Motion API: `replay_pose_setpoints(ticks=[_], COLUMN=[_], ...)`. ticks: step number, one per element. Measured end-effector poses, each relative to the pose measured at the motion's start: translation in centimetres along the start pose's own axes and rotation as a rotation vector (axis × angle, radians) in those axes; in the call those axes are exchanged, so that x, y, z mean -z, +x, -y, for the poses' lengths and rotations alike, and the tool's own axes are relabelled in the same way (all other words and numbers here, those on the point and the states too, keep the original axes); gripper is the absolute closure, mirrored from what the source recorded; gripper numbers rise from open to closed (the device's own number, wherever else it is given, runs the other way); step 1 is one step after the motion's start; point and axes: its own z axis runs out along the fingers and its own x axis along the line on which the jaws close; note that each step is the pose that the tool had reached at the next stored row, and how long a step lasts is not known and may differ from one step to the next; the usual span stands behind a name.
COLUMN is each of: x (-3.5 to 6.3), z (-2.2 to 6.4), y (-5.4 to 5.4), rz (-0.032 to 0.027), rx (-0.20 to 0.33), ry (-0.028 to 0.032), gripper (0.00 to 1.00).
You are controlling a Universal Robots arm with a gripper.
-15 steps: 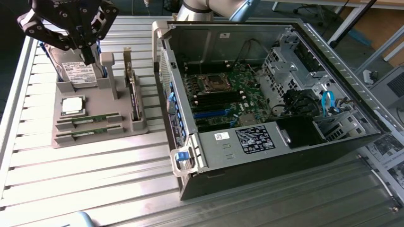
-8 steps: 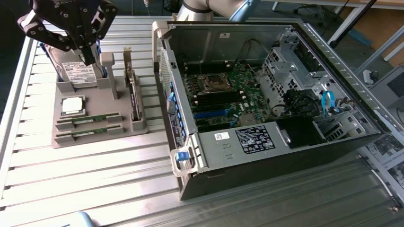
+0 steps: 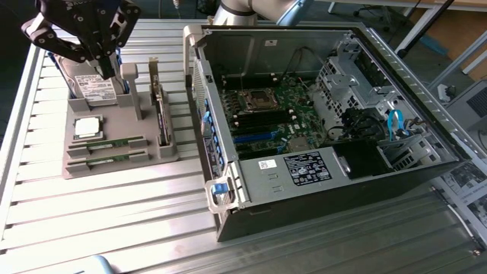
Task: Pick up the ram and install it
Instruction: 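Pick up the ram and move it above insertion slot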
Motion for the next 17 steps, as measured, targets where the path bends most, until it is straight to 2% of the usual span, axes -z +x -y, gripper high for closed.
replay_pose_setpoints(ticks=[17], x=[0.00], z=[0.00], y=[0.00], rz=[-0.0078], rx=[0.123], ry=[0.0074], gripper=[0.89])
